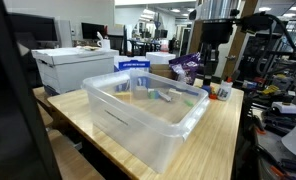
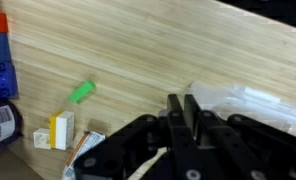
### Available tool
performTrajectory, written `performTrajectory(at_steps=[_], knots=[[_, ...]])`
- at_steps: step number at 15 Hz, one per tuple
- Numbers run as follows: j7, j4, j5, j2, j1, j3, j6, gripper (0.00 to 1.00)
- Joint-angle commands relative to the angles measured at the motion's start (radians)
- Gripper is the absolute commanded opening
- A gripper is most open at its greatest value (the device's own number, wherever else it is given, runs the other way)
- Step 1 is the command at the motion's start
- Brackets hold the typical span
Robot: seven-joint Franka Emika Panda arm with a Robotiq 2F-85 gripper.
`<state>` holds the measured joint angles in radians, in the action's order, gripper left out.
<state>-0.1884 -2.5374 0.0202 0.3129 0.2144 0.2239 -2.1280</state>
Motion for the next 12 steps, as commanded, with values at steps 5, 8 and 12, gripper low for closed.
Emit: performTrajectory(at_steps=[5,8,12], knots=[[0.148,-0.024,0.008,0.154,0.004,-0.034,0.222,0.61],[0.157,-0.029,0.004,0.200,-0.005,-0.052,0.272,0.75],[0.194,-0.031,0.005,0.238,-0.014,-0.086,0.325,0.94]])
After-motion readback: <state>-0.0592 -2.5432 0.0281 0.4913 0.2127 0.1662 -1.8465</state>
